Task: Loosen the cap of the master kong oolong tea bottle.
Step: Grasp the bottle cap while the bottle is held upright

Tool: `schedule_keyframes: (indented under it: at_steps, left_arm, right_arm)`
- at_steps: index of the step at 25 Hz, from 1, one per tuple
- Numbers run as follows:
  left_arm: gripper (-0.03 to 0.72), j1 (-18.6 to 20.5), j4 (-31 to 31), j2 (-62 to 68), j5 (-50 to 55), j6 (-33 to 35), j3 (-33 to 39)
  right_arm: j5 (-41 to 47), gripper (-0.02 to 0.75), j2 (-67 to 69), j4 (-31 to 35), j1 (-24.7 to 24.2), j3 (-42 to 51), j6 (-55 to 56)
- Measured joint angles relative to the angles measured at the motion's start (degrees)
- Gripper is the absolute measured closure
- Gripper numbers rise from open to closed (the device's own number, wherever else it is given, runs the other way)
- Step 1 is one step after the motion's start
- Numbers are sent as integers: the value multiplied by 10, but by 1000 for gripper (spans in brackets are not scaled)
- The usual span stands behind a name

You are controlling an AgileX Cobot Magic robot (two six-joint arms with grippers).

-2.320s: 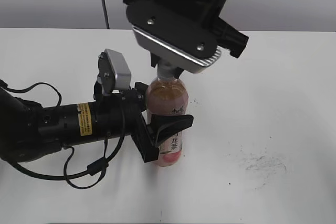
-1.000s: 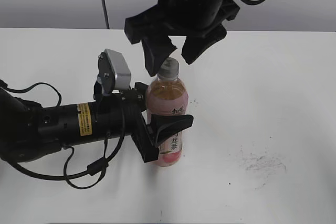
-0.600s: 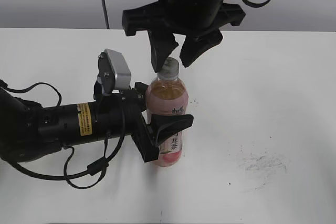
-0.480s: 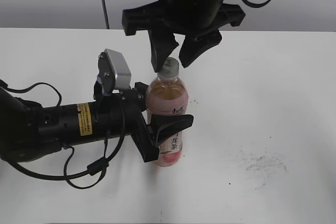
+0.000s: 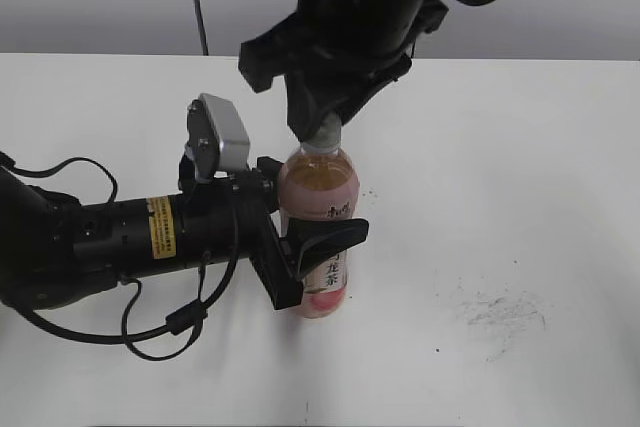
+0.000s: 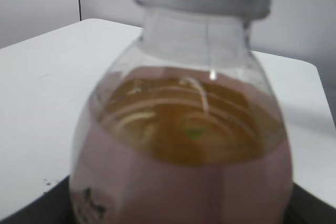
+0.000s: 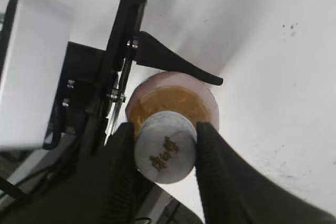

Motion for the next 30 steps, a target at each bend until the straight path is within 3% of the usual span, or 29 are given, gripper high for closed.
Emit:
schedule_keyframes:
  at_steps: [16, 24, 30]
  left_arm:
    - [261, 0, 0, 0, 1, 0, 0]
    - [261, 0, 0, 0, 1, -2, 0]
    - [261, 0, -1, 0, 2, -2, 0]
  right_arm:
    - [-1, 468, 0, 5, 0, -1, -700]
    - [1, 468, 0, 5, 0, -2, -1104]
    - [1, 468, 0, 8, 0, -2, -1289]
